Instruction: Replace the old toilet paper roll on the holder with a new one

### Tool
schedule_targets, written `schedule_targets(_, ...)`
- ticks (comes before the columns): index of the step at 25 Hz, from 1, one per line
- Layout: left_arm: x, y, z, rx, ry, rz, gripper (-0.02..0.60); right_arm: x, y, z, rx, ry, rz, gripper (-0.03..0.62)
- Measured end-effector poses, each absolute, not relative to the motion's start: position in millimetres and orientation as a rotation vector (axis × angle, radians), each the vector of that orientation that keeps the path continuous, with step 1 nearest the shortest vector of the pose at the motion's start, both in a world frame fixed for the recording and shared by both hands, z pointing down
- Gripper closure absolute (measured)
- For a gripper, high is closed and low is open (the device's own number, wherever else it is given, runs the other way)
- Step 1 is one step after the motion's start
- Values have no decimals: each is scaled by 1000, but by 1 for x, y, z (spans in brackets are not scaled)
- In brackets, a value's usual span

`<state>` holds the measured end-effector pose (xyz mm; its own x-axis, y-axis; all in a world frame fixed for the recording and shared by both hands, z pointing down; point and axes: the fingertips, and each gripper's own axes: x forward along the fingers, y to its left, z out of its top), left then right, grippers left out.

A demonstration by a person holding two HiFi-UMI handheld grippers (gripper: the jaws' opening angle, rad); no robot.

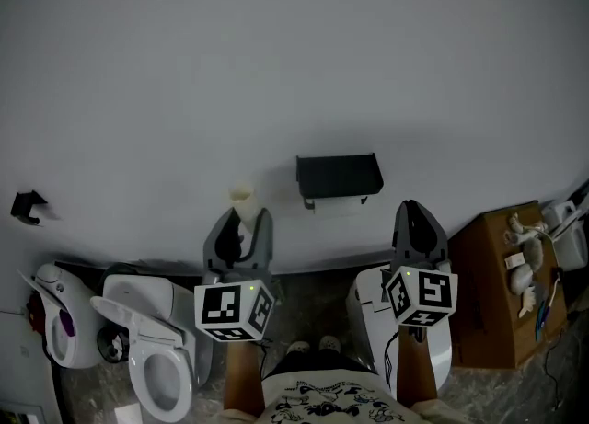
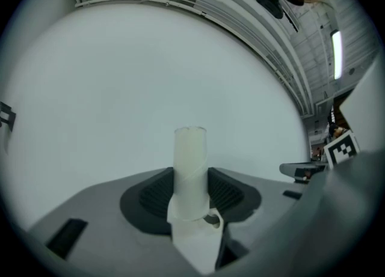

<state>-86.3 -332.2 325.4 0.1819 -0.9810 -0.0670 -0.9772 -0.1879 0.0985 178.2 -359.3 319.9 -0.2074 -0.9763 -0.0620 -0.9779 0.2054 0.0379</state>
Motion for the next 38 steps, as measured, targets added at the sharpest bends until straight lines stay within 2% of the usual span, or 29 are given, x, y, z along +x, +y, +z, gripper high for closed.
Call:
schedule_targets(7,-83,-335,322,2392,-1994,-164,400,197,-356,313,-1962,2286,5,554)
schedule_targets(38,-81,-340,320,2401,-2016,-152,400,193,-360,325,-1980,2339,8,565)
